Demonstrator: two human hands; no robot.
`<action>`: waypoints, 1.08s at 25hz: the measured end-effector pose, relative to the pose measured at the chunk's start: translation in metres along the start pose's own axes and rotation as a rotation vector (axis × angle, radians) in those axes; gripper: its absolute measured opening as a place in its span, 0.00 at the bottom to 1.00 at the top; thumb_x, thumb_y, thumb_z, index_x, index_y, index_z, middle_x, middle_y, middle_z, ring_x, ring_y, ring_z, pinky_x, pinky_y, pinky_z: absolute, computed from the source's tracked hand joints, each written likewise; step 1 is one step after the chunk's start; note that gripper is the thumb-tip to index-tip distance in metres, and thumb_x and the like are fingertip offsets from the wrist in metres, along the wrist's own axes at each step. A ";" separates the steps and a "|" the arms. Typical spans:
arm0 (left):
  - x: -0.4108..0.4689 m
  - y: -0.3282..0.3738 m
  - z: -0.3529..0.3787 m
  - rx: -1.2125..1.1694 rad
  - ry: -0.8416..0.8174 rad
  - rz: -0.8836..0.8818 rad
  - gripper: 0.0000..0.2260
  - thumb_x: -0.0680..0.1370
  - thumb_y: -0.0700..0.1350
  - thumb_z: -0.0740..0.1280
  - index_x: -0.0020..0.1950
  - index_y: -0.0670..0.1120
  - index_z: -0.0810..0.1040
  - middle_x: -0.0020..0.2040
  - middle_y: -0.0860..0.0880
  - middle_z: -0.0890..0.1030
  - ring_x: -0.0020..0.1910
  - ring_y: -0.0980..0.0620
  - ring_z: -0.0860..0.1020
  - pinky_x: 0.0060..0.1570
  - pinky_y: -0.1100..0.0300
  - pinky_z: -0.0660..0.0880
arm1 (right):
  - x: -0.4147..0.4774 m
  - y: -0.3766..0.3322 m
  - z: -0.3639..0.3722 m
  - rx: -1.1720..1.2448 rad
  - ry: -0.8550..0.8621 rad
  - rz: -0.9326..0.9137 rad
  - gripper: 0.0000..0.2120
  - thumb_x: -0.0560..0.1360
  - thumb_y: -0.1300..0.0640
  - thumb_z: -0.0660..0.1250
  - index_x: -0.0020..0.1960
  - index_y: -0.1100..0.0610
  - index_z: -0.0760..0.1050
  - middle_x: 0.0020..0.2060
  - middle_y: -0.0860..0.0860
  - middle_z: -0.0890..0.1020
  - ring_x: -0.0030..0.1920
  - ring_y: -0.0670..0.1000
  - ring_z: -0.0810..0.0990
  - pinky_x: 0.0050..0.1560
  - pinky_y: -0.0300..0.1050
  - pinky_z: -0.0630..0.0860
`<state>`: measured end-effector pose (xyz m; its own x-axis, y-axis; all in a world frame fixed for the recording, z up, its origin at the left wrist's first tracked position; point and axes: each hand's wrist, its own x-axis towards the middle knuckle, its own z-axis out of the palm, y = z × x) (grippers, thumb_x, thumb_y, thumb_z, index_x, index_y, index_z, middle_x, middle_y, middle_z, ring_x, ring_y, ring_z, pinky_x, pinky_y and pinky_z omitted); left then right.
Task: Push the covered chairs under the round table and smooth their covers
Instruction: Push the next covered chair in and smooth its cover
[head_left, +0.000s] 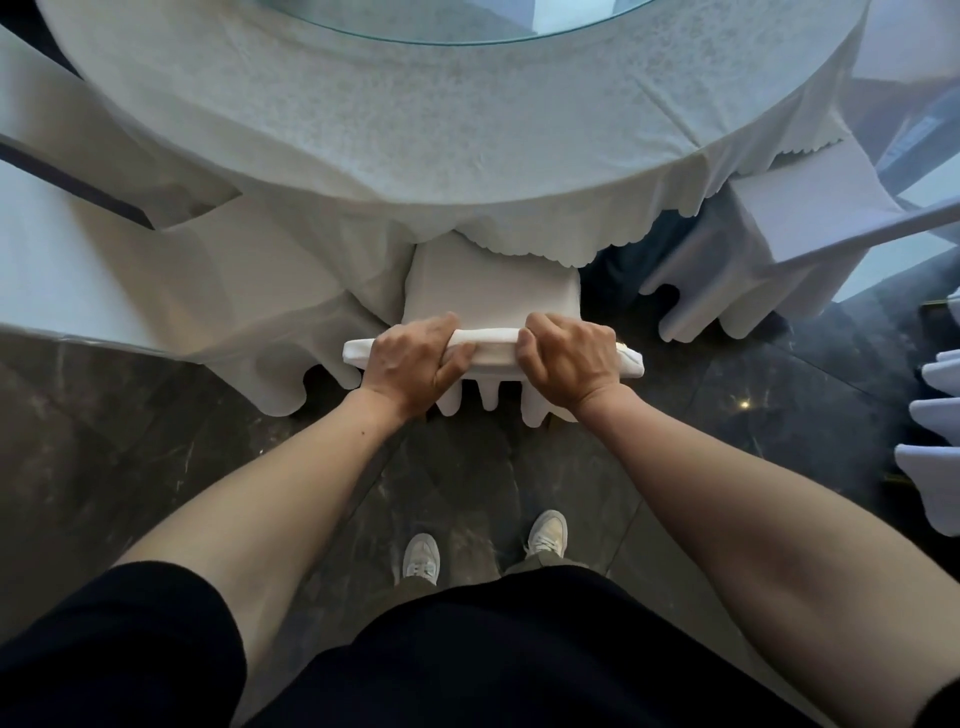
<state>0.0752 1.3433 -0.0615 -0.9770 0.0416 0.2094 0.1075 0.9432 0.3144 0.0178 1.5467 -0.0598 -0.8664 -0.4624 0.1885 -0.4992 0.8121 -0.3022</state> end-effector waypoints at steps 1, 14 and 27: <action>-0.003 -0.001 0.000 -0.009 -0.016 0.006 0.21 0.79 0.59 0.50 0.45 0.44 0.72 0.35 0.46 0.77 0.33 0.43 0.74 0.33 0.56 0.64 | -0.001 -0.002 0.001 0.008 0.000 0.015 0.21 0.77 0.45 0.48 0.38 0.58 0.71 0.30 0.51 0.75 0.27 0.54 0.68 0.30 0.44 0.60; -0.049 0.000 -0.023 -0.249 -0.163 0.092 0.27 0.78 0.59 0.51 0.74 0.49 0.62 0.71 0.44 0.67 0.71 0.45 0.63 0.72 0.45 0.58 | -0.064 -0.055 -0.008 0.122 -0.045 0.276 0.23 0.83 0.46 0.50 0.71 0.58 0.63 0.70 0.58 0.68 0.72 0.58 0.63 0.73 0.55 0.59; 0.008 0.179 0.025 -0.302 -0.138 0.336 0.21 0.80 0.54 0.54 0.71 0.49 0.67 0.71 0.46 0.70 0.70 0.48 0.66 0.70 0.51 0.60 | -0.140 0.091 -0.104 0.085 0.126 0.355 0.23 0.83 0.47 0.51 0.72 0.58 0.64 0.70 0.57 0.70 0.71 0.56 0.67 0.71 0.54 0.64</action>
<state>0.0820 1.5213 -0.0268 -0.8920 0.3907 0.2275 0.4509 0.7325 0.5100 0.0951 1.7221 -0.0163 -0.9796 -0.1062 0.1704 -0.1727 0.8787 -0.4450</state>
